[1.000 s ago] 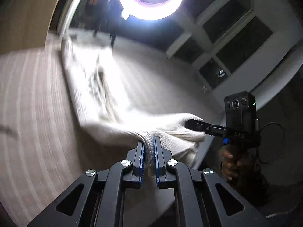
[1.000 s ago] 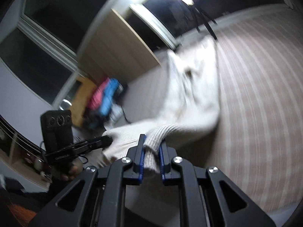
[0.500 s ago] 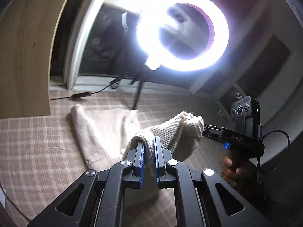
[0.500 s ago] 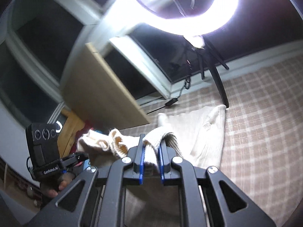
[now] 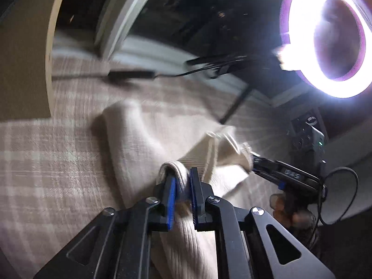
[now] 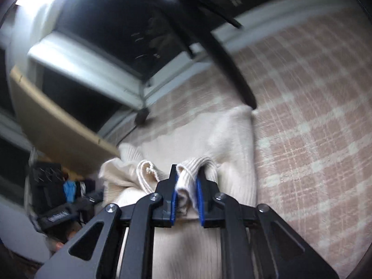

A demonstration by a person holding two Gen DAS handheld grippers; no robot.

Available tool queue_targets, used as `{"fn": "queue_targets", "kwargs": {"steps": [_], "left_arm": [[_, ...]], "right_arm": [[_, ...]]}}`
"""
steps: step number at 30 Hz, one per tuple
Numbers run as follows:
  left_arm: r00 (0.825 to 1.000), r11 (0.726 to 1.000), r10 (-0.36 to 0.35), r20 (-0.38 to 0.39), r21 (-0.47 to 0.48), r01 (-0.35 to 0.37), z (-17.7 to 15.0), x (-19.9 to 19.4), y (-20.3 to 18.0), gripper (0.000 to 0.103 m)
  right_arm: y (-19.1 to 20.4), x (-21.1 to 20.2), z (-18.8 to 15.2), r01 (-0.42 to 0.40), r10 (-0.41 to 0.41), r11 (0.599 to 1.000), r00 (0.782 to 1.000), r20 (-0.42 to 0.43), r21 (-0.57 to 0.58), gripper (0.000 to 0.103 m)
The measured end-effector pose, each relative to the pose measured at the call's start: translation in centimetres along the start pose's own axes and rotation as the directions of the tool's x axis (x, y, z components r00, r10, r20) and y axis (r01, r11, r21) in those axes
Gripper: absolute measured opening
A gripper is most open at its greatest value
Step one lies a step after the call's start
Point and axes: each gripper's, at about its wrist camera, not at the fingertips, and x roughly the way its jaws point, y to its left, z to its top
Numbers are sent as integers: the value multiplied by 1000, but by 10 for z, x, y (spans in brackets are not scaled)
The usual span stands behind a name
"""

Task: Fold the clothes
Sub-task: 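Grasp the hem with both grippers and lift it toward the collar, then lay the hem over the body and open both grippers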

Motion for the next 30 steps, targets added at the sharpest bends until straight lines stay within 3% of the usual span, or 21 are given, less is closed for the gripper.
{"fn": "queue_targets", "kwargs": {"steps": [3,5,8,9,11,15,23,24,25,26,28,30], "left_arm": [[999,999,-30,-36,-30,29,9,4,5,13],[999,1000,-23,-39,-18,22,13,-1,2,13],[1000,1000,-1,18,8,1,18,-16,0,29],[999,1000,7,41,21,-7,19,-24,0,34],[996,999,0,86,48,-4,20,-42,2,35],[990,985,22,139,168,-46,5,-64,-2,38],[993,949,118,0,295,-113,-17,-3,-13,37],[991,943,137,-2,305,-130,-17,5,-14,36],[989,943,148,-6,304,-139,-17,11,-13,21],[988,944,153,-11,297,-143,-17,17,-11,11],[991,947,133,6,296,-129,-20,20,-11,7],[992,940,118,50,317,-128,-25,14,-16,6]], "right_arm": [[-9,-7,8,-35,35,997,999,0,71,29],[-7,-20,12,-49,47,997,998,32,53,34],[1,-47,13,-70,72,997,992,102,-28,49],[4,-54,13,-67,74,996,990,116,-66,50],[15,-60,10,-19,41,983,993,114,-181,50],[28,-48,3,94,-66,930,994,90,-356,50],[27,4,3,142,-145,890,989,26,-433,50],[28,9,1,146,-155,880,988,17,-451,50],[29,13,-1,150,-162,873,987,13,-465,45],[30,17,-4,155,-170,865,985,11,-478,34],[30,19,-8,145,-162,859,987,9,-491,11],[32,14,-11,139,-147,860,989,23,-491,11]]}}
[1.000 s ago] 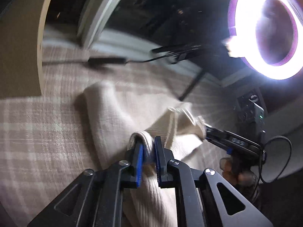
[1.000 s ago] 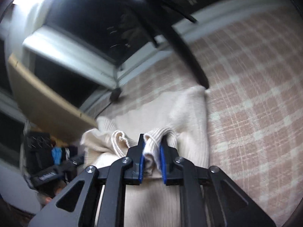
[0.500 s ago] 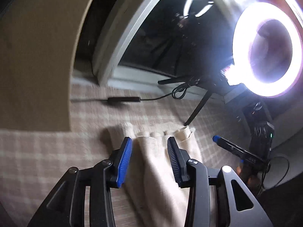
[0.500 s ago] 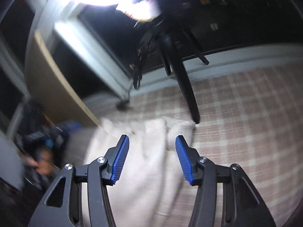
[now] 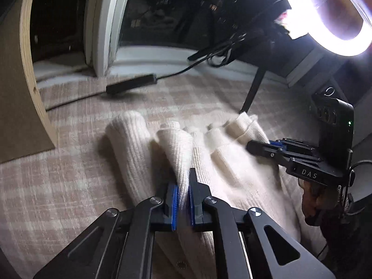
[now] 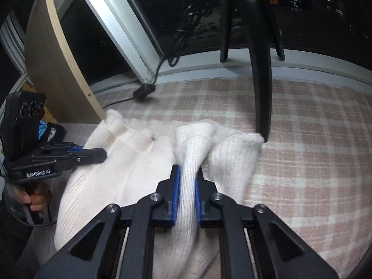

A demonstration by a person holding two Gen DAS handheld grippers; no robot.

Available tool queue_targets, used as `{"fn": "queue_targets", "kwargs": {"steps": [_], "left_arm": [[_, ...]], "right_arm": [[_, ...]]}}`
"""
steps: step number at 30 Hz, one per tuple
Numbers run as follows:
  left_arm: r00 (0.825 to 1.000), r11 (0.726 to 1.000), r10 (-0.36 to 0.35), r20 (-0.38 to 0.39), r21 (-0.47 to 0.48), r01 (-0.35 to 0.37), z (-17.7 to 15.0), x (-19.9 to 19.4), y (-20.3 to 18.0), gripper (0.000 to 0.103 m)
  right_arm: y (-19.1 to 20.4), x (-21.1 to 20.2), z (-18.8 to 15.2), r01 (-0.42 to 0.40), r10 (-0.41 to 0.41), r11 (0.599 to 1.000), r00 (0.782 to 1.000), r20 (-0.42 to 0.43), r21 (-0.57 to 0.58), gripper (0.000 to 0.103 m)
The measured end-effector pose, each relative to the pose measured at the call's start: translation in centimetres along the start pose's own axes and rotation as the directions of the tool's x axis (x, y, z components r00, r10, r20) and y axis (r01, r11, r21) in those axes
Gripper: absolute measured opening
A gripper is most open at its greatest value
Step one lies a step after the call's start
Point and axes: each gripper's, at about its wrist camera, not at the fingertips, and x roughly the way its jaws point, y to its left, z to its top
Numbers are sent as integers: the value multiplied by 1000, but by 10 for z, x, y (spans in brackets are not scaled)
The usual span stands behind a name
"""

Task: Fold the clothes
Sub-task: 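Lay the hem over the body and open both grippers, then grasp the folded end with both grippers and flip it over onto the cardigan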

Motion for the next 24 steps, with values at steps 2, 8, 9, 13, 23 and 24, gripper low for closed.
{"fn": "queue_targets", "kwargs": {"steps": [2,8,9,13,23,24], "left_arm": [[999,1000,-7,52,9,7,-2,-13,-4,6],[989,1000,-16,149,1,16,-8,-50,1,6],[990,1000,-12,143,-5,13,-8,-46,5,6],[998,998,49,26,-41,-48,-5,5,19,8],[974,974,221,44,-67,-218,20,-5,25,52],[975,973,223,27,-62,-221,23,1,25,52]], "right_arm": [[4,-10,-1,-11,11,1000,999,31,4,11],[-3,-43,0,-84,71,993,987,141,84,10],[-3,-35,-1,-54,45,995,992,114,81,10],[-6,-2,-4,66,-66,996,998,5,56,11],[3,-14,-6,270,-270,963,963,20,19,60],[3,-12,-4,276,-276,961,961,14,13,62]]}}
